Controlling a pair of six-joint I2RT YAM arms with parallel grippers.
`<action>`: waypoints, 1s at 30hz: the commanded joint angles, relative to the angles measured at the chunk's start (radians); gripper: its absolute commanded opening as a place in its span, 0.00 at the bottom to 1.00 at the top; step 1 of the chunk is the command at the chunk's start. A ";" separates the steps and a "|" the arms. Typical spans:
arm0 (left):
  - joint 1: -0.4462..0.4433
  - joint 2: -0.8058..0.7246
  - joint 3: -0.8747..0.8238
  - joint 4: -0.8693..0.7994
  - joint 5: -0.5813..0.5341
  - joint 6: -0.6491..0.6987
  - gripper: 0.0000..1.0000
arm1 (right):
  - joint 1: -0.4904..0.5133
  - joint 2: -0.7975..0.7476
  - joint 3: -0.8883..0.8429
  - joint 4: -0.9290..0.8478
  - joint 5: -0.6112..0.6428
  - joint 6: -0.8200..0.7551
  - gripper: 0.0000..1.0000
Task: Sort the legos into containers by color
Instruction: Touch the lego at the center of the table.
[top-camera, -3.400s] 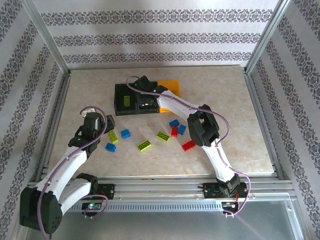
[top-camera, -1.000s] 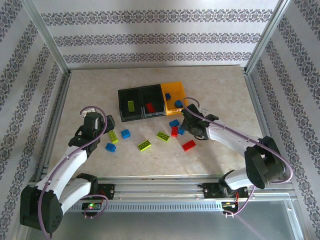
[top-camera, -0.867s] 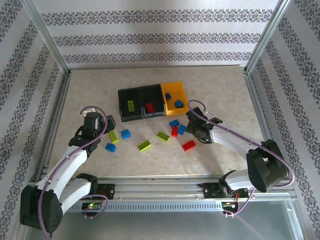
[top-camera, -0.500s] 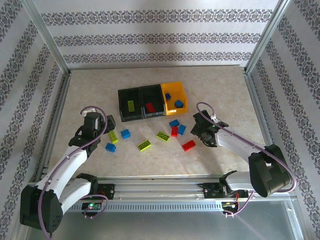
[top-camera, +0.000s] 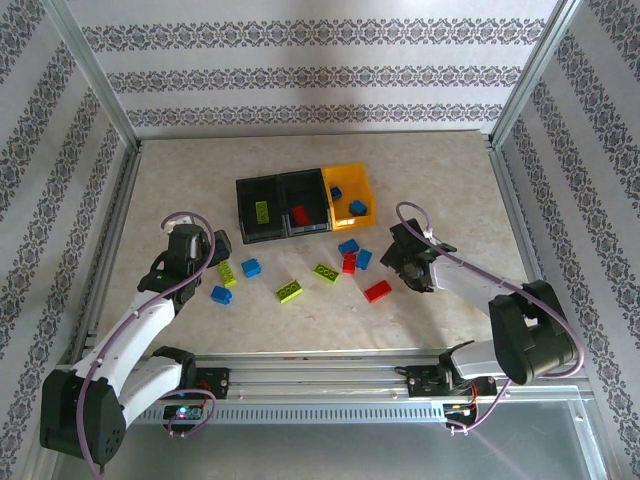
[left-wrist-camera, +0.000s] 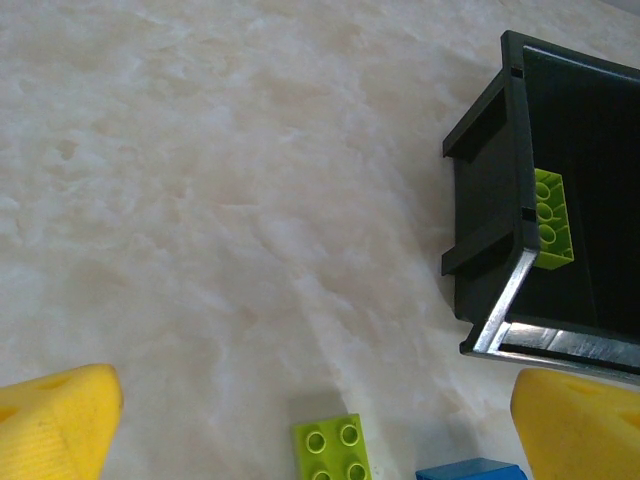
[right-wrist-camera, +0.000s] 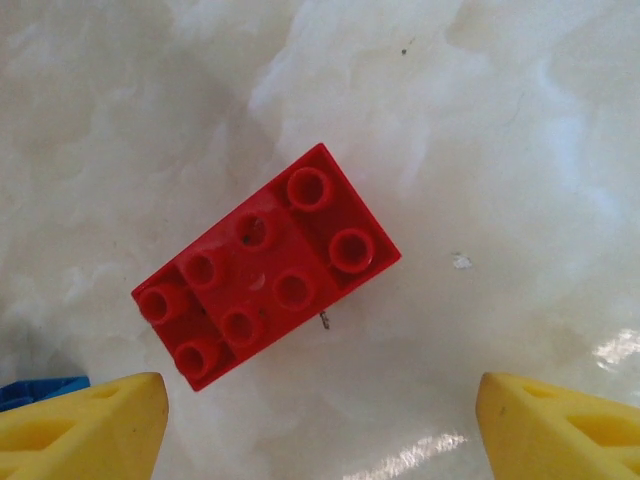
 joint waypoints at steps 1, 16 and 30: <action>0.018 0.001 -0.003 0.024 0.001 -0.003 1.00 | -0.013 0.037 0.021 0.037 -0.016 -0.001 0.80; 0.018 0.003 -0.001 0.021 -0.001 -0.002 1.00 | -0.021 0.178 0.149 0.062 -0.037 -0.083 0.73; 0.017 0.022 0.011 0.030 0.005 -0.003 1.00 | -0.015 0.206 0.225 0.009 -0.014 -0.136 0.72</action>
